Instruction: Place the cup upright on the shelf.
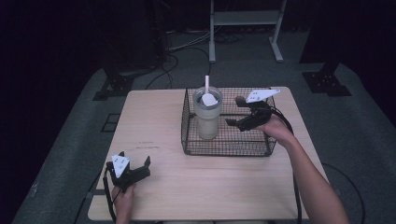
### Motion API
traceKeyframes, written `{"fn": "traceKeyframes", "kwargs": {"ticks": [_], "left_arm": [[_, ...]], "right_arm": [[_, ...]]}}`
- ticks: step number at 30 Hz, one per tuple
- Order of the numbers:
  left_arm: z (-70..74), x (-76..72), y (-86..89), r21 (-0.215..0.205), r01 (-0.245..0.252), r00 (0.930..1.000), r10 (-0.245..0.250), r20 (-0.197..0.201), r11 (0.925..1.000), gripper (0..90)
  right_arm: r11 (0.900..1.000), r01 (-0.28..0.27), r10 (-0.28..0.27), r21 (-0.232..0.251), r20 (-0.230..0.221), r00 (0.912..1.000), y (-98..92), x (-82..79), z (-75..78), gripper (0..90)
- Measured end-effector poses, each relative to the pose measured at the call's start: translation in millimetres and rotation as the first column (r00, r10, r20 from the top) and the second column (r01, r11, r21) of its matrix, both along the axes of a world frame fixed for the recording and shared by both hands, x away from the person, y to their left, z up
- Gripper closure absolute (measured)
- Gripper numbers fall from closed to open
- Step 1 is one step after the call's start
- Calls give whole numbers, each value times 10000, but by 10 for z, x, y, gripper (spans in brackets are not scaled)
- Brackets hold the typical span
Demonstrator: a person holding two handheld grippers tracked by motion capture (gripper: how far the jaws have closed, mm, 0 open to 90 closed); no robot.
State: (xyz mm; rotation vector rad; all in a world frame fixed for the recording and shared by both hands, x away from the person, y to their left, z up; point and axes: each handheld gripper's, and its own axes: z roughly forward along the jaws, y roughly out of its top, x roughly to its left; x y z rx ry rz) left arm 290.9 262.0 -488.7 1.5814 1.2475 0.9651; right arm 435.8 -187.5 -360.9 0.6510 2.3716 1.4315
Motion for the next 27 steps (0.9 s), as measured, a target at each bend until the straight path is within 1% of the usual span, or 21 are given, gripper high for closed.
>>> {"fn": "traceKeyframes", "kwargs": {"ticks": [8, 12, 17, 25, 27], "left_arm": [[1, 3, 1, 31, 9, 10000, -9, -12, 10000, 0], [-1, 8, -1, -42, -9, 10000, 9, 16, 10000, 0], [0, 8, 0, 17, 5, 10000, -5, 5, 10000, 0], [0, 7, 0, 35, 0, 10000, 0, 2, 10000, 0], [1, 7, 2, 61, 10, 10000, -9, -13, 10000, 0]], "right_arm": [[9999, 41, -42, -147, -18, 10000, -72, -121, 28, 86], [9999, 86, -85, -134, 36, 10000, -128, -175, 41, 86], [9998, 179, -180, -118, -85, 9998, -169, -226, 56, 86], [9998, 79, -80, -155, -88, 9999, -177, -310, 51, 86], [9999, 86, -87, -95, -121, 9999, -187, -328, 41, 86]]}}
